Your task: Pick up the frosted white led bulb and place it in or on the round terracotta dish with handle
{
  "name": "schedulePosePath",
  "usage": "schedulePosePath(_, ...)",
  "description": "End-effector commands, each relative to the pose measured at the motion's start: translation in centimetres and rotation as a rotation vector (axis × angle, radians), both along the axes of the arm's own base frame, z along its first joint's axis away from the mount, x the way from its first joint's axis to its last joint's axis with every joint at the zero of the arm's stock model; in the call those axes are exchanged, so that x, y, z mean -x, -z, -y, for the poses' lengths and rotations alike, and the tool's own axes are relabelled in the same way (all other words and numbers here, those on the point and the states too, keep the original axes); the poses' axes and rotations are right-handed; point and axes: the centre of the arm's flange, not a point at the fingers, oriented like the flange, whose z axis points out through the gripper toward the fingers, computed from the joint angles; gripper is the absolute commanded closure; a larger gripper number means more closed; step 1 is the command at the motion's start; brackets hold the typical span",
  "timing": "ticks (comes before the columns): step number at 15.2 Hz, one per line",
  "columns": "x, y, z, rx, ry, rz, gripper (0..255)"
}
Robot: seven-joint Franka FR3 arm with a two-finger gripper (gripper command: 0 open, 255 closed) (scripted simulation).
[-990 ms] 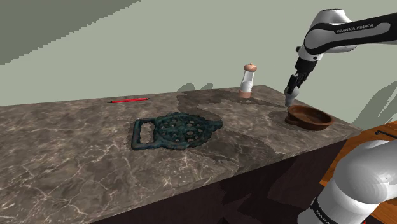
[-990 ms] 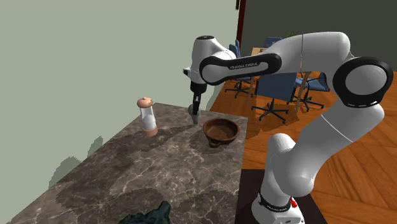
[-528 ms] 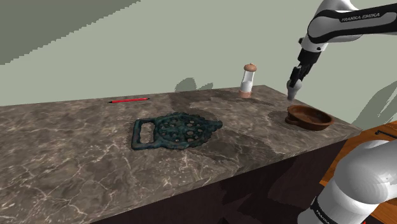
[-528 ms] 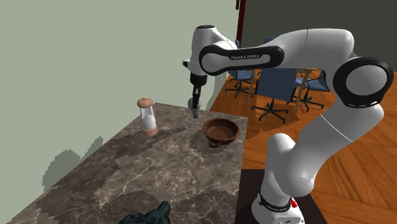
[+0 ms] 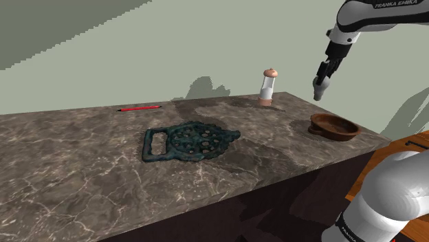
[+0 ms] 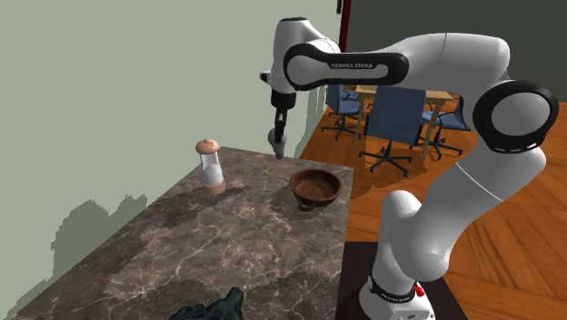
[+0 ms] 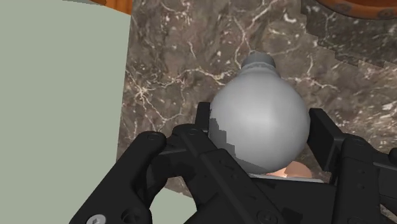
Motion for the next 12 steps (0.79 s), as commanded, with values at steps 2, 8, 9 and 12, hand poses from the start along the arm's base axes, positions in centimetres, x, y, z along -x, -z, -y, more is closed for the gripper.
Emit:
schedulePosePath(2, 0.1, -1.7, -0.1, 0.000, 0.000, 0.000, 255)
schedulePosePath(8, 2.2, -4.2, -1.5, 0.000, 0.000, 0.000, 255)
schedulePosePath(9, 3.2, -4.5, -2.3, 0.000, 0.000, 0.000, 255)
schedulePosePath(12, 6.4, -5.3, -4.5, 0.000, 0.000, 0.000, 255)
